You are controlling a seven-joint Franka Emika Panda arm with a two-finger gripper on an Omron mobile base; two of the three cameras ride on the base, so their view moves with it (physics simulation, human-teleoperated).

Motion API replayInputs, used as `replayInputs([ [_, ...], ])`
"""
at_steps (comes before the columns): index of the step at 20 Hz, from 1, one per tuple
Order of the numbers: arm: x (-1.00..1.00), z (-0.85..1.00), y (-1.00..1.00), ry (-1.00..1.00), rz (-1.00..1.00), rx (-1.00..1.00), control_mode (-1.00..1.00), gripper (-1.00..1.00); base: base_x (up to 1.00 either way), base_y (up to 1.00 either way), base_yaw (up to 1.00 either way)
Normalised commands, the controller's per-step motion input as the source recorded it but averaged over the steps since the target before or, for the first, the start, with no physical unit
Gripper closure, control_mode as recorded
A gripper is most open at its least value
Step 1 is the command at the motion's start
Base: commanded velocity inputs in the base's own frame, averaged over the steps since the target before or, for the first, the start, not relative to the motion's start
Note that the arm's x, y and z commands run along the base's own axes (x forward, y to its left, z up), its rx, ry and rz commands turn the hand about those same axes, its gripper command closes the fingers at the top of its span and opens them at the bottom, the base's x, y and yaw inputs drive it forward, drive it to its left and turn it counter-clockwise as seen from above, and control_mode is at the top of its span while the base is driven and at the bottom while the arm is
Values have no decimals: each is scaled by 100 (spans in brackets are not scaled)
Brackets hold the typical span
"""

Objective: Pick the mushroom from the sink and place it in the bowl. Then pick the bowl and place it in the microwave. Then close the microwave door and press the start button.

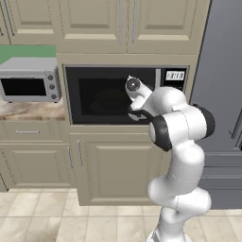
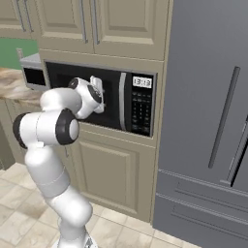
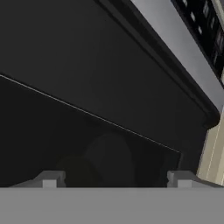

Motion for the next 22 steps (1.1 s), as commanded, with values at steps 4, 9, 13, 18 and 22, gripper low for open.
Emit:
replayInputs([
  [4,-36,0,0,-9,0,2,-100,-100,0,0,0],
  [9,-100,10,1,-4,0,4,-100,-100,0,0,0],
  [13,-100,1,-7,0,-1,10,-100,-100,0,0,0],
  [18,-96,-56,-63,-7,-7,7,-100,-100,0,0,0],
  [22,-38,-75,-50,-22,-8,0,-100,-100,0,0,0],
])
